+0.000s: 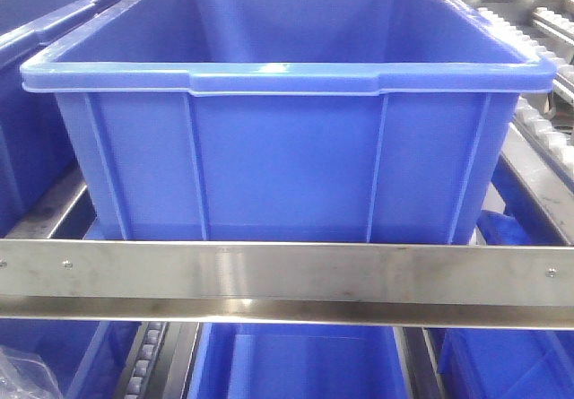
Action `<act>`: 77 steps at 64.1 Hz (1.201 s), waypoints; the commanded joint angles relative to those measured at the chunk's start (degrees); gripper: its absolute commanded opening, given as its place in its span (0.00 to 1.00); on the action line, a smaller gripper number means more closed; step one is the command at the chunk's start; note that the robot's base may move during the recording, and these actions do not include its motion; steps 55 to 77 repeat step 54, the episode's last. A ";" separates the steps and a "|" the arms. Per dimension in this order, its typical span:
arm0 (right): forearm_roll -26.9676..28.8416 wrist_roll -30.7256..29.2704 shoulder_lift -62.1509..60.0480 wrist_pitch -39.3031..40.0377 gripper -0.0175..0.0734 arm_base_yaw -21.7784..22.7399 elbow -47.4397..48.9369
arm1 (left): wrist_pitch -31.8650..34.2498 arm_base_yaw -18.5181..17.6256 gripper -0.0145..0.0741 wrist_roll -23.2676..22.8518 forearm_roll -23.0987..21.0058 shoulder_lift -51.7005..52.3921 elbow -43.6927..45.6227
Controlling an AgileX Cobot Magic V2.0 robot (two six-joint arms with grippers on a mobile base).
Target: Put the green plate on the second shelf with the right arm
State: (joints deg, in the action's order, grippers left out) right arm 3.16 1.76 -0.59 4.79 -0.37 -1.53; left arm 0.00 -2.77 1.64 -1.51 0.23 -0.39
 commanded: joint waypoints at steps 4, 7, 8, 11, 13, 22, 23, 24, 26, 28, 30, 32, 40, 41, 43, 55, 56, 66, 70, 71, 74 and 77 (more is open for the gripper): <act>0.03 0.13 -1.14 5.26 0.25 0.37 0.93 | 4.63 -0.15 0.31 -0.14 -0.42 1.01 -2.27; 0.03 0.13 -1.14 5.26 0.25 0.37 0.93 | 4.63 -0.15 0.31 -0.14 -0.42 1.01 -2.27; 0.03 0.13 -1.14 5.31 0.25 0.37 0.93 | 4.63 -0.15 0.31 -0.14 -0.42 1.01 -2.27; 0.03 0.13 -1.14 5.24 0.25 0.37 0.93 | 4.63 -0.15 0.31 -0.14 -0.42 1.01 -2.27; 0.03 0.13 -1.14 5.09 0.25 0.37 0.93 | 4.63 -0.15 0.31 -0.14 -0.42 1.01 -2.27; 0.03 0.13 -1.14 4.97 0.25 0.37 0.93 | 4.63 -0.15 0.31 -0.14 -0.42 1.01 -2.27; 0.03 0.13 -1.14 4.97 0.25 0.37 0.93 | 4.63 -0.15 0.31 -0.14 -0.42 1.01 -2.27; 0.03 0.13 -1.14 4.97 0.25 0.37 0.93 | 4.63 -0.15 0.31 -0.14 -0.42 1.01 -2.27; 0.03 0.13 -1.14 4.97 0.25 0.37 0.93 | 4.63 -0.15 0.31 -0.14 -0.42 1.01 -2.27; 0.03 0.13 -1.14 4.97 0.25 0.37 0.93 | 4.63 -0.15 0.31 -0.14 -0.42 1.01 -2.27; 0.03 0.13 -1.14 4.97 0.25 0.37 0.93 | 4.63 -0.15 0.31 -0.14 -0.42 1.01 -2.27; 0.03 0.13 -1.14 4.97 0.25 0.37 0.93 | 4.63 -0.15 0.31 -0.14 -0.42 1.01 -2.27; 0.03 0.13 -1.14 4.97 0.25 0.37 0.93 | 4.63 -0.15 0.31 -0.14 -0.42 1.01 -2.27; 0.03 0.13 -1.14 4.97 0.25 0.37 0.93 | 4.63 -0.15 0.31 -0.14 -0.42 1.01 -2.27; 0.03 0.13 -1.14 4.97 0.25 0.37 0.93 | 4.63 -0.15 0.31 -0.14 -0.42 1.01 -2.27; 0.03 0.13 -1.14 5.03 0.25 0.37 0.93 | 4.63 -0.15 0.31 -0.14 -0.42 1.01 -2.27; 0.03 0.13 -1.14 5.03 0.25 0.37 0.93 | 4.63 -0.15 0.31 -0.14 -0.42 1.01 -2.27; 0.03 0.13 -1.14 5.03 0.25 0.37 0.93 | 4.63 -0.15 0.31 -0.14 -0.42 1.01 -2.27; 0.03 0.13 -1.14 5.03 0.25 0.37 0.93 | 4.63 -0.15 0.31 -0.14 -0.42 1.01 -2.27; 0.03 0.13 -1.14 5.03 0.25 0.37 0.93 | 4.63 -0.15 0.31 -0.14 -0.42 1.01 -2.27; 0.03 0.13 -1.14 5.03 0.25 0.37 0.93 | 4.63 -0.15 0.31 -0.14 -0.42 1.01 -2.27; 0.03 0.13 -1.14 5.03 0.25 0.37 0.93 | 4.63 -0.15 0.31 -0.14 -0.42 1.01 -2.27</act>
